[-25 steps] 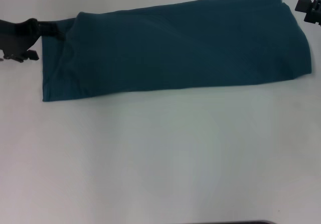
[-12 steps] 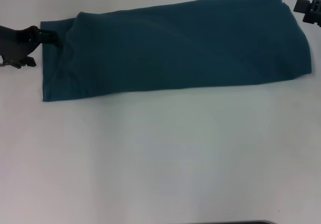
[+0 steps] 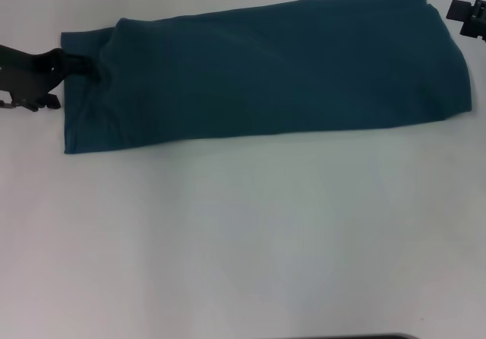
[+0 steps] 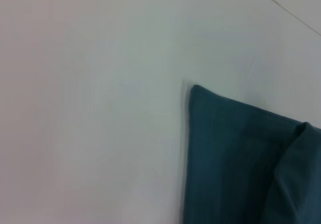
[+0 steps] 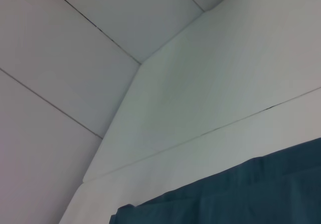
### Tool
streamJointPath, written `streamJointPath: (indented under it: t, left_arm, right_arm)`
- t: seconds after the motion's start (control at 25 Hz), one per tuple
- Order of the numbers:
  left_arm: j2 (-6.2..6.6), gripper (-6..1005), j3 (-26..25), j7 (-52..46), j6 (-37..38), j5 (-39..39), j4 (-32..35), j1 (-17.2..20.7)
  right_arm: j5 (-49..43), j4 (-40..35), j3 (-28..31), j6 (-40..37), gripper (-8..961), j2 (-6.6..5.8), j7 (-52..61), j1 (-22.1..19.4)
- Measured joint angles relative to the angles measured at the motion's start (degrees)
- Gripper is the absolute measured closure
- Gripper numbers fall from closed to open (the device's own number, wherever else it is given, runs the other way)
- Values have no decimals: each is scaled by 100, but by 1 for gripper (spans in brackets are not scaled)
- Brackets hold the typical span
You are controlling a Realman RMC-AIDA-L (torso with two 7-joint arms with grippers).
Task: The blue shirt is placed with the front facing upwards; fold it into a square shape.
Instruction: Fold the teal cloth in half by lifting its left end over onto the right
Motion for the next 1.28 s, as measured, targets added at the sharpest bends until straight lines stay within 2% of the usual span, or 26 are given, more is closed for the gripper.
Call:
streamJointPath:
  t: [0.64,0.8,1.28]
  left_arm:
    - [-103,64,70,1,110,-37,12,-94]
    - [-153,88,70,7,235,-50,-30,-151]
    - [-176,159,66,121,538,-343,14,-356]
  right_arm:
    - [0,0,18,0,88,-15,-1,-3]
    - [0,0,18,0,89,-17,0,0]
    - [0,0,17,24,91,-26,-7,2]
